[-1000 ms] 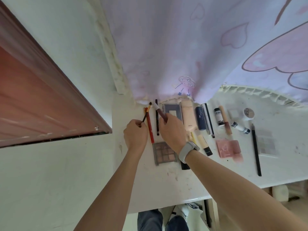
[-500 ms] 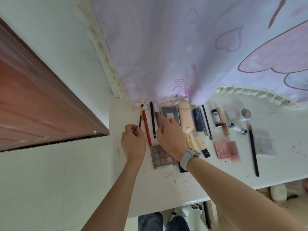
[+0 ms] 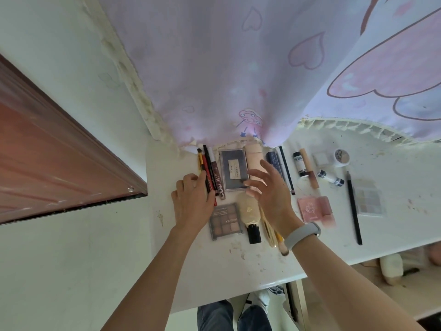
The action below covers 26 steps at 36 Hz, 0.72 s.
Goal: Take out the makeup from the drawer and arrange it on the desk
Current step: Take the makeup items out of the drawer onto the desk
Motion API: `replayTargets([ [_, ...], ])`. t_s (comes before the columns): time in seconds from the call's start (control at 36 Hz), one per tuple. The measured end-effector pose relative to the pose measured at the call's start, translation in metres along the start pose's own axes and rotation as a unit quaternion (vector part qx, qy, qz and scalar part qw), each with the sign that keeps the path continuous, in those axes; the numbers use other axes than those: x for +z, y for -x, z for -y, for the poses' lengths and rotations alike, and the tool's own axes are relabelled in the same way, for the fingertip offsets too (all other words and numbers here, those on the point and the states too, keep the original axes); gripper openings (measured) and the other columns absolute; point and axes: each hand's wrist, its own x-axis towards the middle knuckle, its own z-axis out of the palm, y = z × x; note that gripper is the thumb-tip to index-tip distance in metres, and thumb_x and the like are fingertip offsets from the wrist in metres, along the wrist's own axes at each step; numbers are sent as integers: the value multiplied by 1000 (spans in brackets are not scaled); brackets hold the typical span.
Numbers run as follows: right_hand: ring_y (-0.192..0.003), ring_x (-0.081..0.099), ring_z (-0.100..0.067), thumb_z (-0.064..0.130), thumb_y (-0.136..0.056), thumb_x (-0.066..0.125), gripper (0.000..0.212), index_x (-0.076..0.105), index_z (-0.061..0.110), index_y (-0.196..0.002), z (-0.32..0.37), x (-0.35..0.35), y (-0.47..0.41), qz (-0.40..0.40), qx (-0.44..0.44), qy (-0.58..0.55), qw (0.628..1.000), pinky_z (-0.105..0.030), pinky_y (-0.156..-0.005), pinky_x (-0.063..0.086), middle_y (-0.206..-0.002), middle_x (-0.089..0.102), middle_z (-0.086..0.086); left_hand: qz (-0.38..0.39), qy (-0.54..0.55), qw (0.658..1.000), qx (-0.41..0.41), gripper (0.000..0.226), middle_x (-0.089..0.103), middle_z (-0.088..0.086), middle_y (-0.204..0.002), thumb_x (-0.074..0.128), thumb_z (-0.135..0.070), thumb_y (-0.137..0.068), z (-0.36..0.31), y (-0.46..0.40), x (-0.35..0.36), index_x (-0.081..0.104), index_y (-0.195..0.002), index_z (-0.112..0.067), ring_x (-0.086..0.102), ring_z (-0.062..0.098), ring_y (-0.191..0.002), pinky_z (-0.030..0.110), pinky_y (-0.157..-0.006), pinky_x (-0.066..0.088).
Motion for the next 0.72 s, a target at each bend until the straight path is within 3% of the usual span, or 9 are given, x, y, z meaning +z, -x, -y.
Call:
replayTargets([
  [0.14, -68, 64, -17, 22, -101, 36, 27, 52, 14, -120, 2, -21, 7, 0, -15, 61, 998, -28, -62, 54, -86, 67, -4, -36, 35, 998, -33, 46, 39, 9, -136, 47, -26, -94, -15, 6, -3, 41, -138, -17, 33, 27, -124, 43, -99, 32],
  [0.28, -71, 62, -17, 15, -102, 31, 28, 56, 13, -113, 13, -53, 25, -6, -60, 149, 987, -24, -61, 52, -86, 65, -6, -71, 86, 994, 22, 32, 46, 7, -131, 50, -17, -92, -50, 30, -4, 55, -124, -13, 39, 25, -121, 41, -98, 35],
  [0.39, -70, 61, -18, 8, -100, 32, 27, 57, 8, -110, 26, -98, 48, -46, -74, 186, 979, -26, -63, 51, -86, 64, -8, -42, 112, 988, 101, 26, 51, 2, -123, 48, -18, -93, -98, 53, 6, 57, -118, -17, 45, 19, -115, 34, -96, 39],
  [0.47, -69, 59, -19, 1, -99, 33, 28, 58, 8, -107, 35, -143, 69, -86, -76, 206, 972, -26, -62, 49, -86, 63, -10, 5, 120, 979, 163, 25, 52, 4, -123, 49, -16, -94, -140, 74, 21, 57, -118, -14, 46, 22, -116, 37, -98, 40],
  [0.64, -69, 61, -16, 0, -95, 40, 25, 61, 8, -109, 41, -256, 111, -178, -56, 241, 952, -21, -62, 52, -84, 66, -5, 64, 141, 939, 305, 23, 64, 8, -105, 60, -7, -87, -219, 129, 70, 64, -109, -8, 62, 23, -92, 34, -78, 54],
  [0.72, -70, 60, -13, 2, -95, 42, 26, 62, 10, -109, 40, -316, 123, -239, -36, 271, 932, -15, -60, 50, -83, 66, -3, 134, 142, 921, 338, 25, 62, 5, -107, 52, -10, -91, -253, 155, 105, 61, -114, -10, 60, 20, -94, 30, -80, 50],
])
